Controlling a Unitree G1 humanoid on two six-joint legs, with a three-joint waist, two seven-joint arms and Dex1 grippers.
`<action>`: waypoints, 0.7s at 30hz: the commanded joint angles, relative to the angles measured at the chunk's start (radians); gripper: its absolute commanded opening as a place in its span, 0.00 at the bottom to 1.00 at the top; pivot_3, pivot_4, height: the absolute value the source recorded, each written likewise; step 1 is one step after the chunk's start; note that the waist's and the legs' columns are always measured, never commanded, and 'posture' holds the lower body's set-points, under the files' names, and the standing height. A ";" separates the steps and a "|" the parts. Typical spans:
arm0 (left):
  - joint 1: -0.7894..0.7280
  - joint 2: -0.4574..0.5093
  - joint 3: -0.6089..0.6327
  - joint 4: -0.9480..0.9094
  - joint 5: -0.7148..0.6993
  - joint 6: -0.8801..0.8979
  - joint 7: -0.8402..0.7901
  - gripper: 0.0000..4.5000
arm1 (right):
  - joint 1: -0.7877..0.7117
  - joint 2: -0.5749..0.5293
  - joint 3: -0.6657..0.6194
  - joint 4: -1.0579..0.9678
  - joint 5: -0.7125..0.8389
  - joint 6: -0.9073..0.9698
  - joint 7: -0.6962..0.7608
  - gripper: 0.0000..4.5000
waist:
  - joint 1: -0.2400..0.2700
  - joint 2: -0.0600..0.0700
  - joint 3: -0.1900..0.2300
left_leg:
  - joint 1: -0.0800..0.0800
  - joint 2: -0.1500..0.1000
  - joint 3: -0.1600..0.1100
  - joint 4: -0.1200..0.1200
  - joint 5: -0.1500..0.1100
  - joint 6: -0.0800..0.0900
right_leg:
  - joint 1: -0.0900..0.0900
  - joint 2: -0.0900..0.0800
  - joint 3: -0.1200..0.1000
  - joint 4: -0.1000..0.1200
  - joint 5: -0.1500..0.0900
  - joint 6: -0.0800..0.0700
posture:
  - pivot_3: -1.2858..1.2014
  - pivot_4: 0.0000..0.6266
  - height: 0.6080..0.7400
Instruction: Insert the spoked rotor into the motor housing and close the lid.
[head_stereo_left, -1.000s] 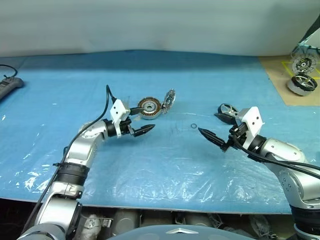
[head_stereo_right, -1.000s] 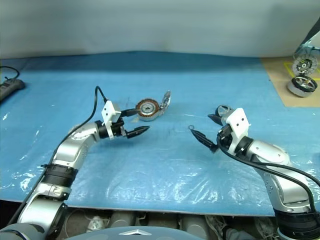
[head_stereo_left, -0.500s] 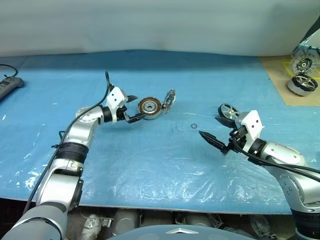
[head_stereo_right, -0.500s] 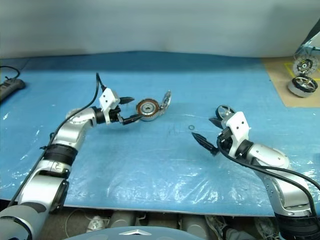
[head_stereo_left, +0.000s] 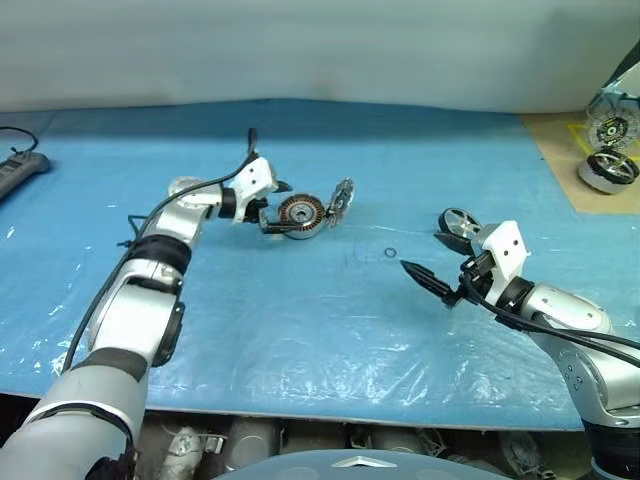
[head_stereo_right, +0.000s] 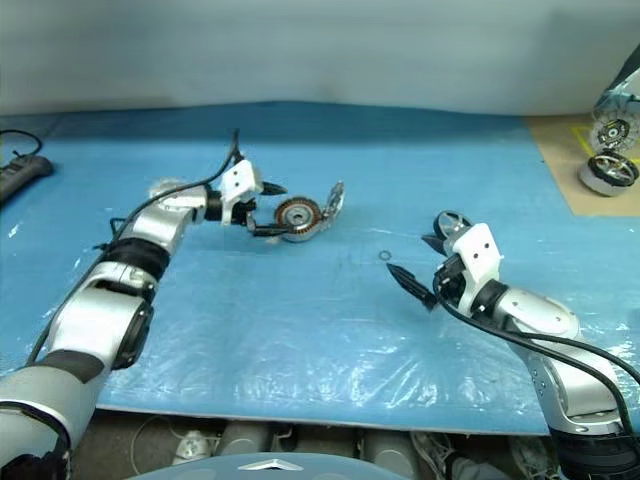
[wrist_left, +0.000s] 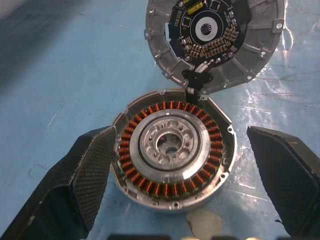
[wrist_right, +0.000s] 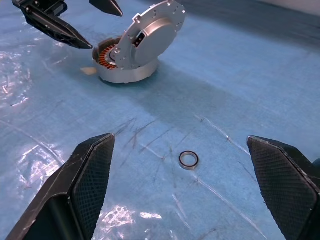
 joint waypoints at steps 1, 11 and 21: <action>-0.078 -0.025 -0.041 0.095 0.070 -0.091 -0.019 1.00 | 0.003 0.014 -0.006 -0.045 -0.010 -0.020 -0.020 0.99 | -0.002 0.000 0.000 | 0.000 0.000 0.000 0.000 0.000 0.000 | 0.000 0.000 0.000 0.000 0.000 0.000 | 0.52 0.24 1.00; -0.205 -0.037 -0.108 0.244 0.227 -0.181 -0.025 1.00 | 0.083 0.053 -0.025 -0.103 -0.029 -0.026 -0.078 0.99 | -0.003 -0.003 0.002 | -0.002 0.000 -0.001 -0.002 0.001 -0.002 | -0.002 0.000 -0.003 0.001 0.001 0.001 | 0.52 0.24 1.00; -0.205 -0.038 -0.141 0.273 0.323 -0.227 0.015 1.00 | 0.141 0.074 -0.033 -0.145 -0.037 -0.028 -0.115 0.99 | -0.003 -0.004 0.003 | -0.001 0.000 -0.003 -0.002 0.001 -0.002 | -0.001 0.000 -0.004 0.001 0.001 0.003 | 0.52 0.24 1.00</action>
